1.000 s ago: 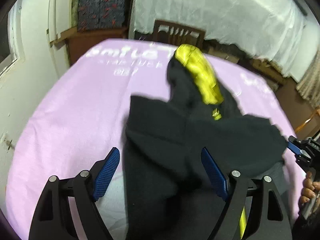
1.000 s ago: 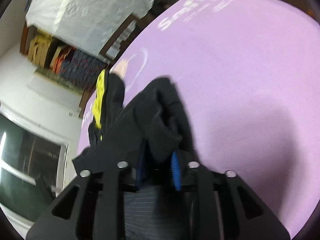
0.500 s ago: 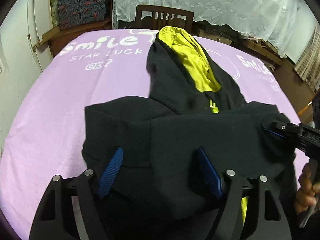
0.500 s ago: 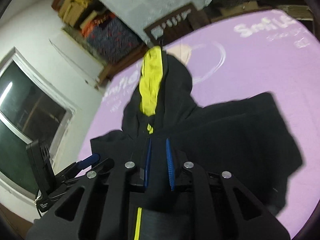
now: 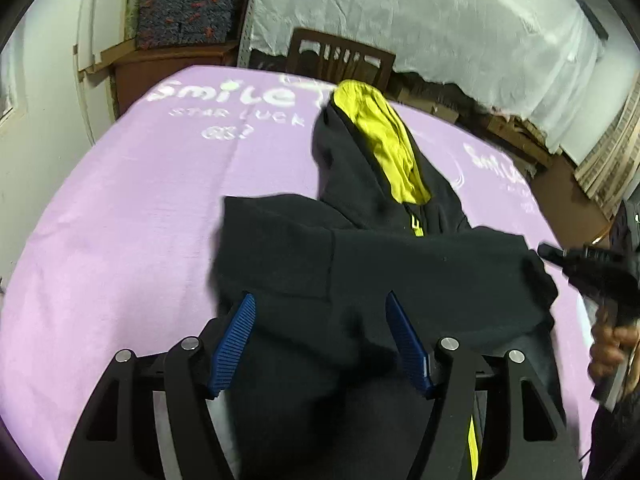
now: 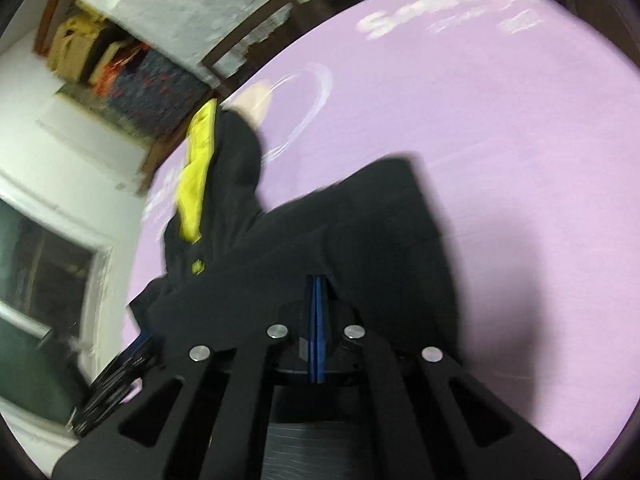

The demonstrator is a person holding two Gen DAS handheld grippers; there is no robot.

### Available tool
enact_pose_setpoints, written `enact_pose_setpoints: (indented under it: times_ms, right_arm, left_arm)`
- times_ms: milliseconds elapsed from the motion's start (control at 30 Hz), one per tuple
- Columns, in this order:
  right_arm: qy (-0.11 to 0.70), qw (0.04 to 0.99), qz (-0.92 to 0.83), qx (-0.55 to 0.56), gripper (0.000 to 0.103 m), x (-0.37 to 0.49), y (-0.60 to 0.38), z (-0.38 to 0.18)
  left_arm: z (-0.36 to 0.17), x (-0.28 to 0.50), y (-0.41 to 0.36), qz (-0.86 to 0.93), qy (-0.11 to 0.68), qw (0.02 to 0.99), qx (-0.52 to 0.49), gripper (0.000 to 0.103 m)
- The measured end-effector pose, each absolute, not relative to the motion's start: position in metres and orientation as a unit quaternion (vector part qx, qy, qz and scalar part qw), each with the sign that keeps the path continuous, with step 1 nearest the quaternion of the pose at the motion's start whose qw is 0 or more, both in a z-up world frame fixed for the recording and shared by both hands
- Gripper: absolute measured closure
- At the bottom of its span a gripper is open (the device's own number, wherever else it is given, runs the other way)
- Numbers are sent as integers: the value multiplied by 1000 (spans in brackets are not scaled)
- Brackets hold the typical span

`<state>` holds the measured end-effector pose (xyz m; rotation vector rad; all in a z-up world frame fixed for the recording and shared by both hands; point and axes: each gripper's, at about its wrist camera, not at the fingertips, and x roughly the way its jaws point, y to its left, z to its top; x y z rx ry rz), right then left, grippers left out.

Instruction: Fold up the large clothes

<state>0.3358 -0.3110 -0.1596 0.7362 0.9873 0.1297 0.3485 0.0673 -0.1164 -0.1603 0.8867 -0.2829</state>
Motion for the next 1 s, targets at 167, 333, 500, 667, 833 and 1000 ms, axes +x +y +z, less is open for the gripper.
enact_pose_setpoints:
  times_ms: [167, 333, 500, 667, 833, 1000]
  right_arm:
    - [424, 838, 91, 332, 76, 358, -296, -108]
    - [415, 862, 105, 270, 66, 398, -256, -76]
    - [426, 865, 99, 247, 66, 453, -221, -97]
    - [440, 863, 91, 230, 62, 503, -200, -130]
    - [435, 873, 98, 195, 45, 535, -173, -147]
    - [461, 874, 56, 144, 80, 550, -156, -170]
  left_arm:
    - [-135, 346, 73, -122, 450, 882, -72, 28]
    - [-146, 348, 70, -114, 459, 877, -82, 17]
    - [-148, 349, 62, -103, 458, 881, -60, 13]
    - [-149, 350, 59, -98, 460, 881, -52, 9]
    - [-150, 350, 57, -96, 461, 881, -47, 6]
    - [-150, 351, 58, -98, 461, 881, -49, 6]
